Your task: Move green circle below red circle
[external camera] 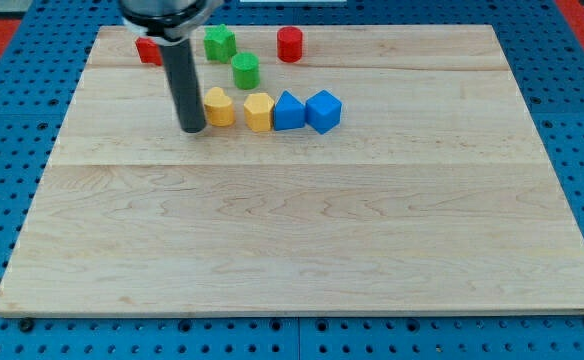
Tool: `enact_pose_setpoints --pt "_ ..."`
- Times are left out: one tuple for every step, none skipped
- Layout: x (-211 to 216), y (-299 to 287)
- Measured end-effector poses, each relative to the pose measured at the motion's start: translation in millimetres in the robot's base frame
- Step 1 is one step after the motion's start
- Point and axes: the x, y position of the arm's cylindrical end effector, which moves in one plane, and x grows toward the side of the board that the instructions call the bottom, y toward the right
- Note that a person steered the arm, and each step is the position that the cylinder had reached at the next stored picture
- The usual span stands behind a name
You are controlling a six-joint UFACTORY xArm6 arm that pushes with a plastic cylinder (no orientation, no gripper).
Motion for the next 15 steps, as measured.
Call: enact_pose_setpoints --pt "-18 -44" --pt "-22 5" --pt "-22 53" --pt "-23 -9" --pt "-32 -57" --pt "-38 -65" --pt "-39 -62" --pt "-40 -58" --pt "-40 -58" --pt "-41 -58" --pt "-42 -58" --pt "-45 -58" --pt "-65 -53" --pt "-89 -16" --pt "-110 26"
